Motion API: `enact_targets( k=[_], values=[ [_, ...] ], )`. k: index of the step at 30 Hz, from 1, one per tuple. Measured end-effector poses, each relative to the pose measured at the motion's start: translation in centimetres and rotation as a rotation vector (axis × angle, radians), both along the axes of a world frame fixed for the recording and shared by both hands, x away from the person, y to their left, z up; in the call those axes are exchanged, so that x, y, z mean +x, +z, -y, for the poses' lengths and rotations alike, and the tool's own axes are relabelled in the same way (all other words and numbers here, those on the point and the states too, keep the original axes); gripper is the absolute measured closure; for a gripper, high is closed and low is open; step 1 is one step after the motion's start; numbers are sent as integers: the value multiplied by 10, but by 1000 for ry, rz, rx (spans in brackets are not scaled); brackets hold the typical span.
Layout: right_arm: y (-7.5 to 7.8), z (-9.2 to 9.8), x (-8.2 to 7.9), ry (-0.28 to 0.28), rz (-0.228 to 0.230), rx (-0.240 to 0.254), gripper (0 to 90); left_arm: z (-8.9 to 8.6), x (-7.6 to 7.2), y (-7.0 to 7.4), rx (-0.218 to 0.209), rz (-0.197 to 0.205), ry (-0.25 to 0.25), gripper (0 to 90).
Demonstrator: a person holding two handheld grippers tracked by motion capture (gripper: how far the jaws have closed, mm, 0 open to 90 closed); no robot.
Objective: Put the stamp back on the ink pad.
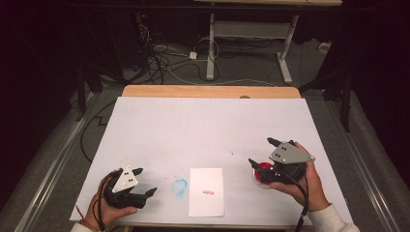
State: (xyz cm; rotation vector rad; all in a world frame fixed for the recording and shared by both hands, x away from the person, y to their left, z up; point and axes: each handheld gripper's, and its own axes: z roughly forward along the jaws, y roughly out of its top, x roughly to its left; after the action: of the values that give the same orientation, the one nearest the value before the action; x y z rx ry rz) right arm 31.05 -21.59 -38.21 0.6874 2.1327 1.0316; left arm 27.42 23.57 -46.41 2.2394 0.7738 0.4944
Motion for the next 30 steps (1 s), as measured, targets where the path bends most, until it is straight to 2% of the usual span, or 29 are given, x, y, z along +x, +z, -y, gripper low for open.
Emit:
enact_targets(
  k=[6, 17, 22, 25, 30],
  values=[
    [-1, 6, -6, -14, 37, 18, 176, 0, 0, 0, 2, -2, -2, 198],
    [-9, 21, -20, -34, 65, 43, 170, 1, 0, 0, 5, 3, -2, 198],
    [-12, 28, -27, -18, 71, 62, 168, 1, -1, 1, 5, 13, -5, 198],
    [-15, 32, -31, -25, 77, 50, 165, 1, -2, 2, 6, 25, 5, 194],
    [-19, 41, -39, -40, 84, 81, 165, 2, -5, 6, -3, 58, 0, 178]
  ],
)
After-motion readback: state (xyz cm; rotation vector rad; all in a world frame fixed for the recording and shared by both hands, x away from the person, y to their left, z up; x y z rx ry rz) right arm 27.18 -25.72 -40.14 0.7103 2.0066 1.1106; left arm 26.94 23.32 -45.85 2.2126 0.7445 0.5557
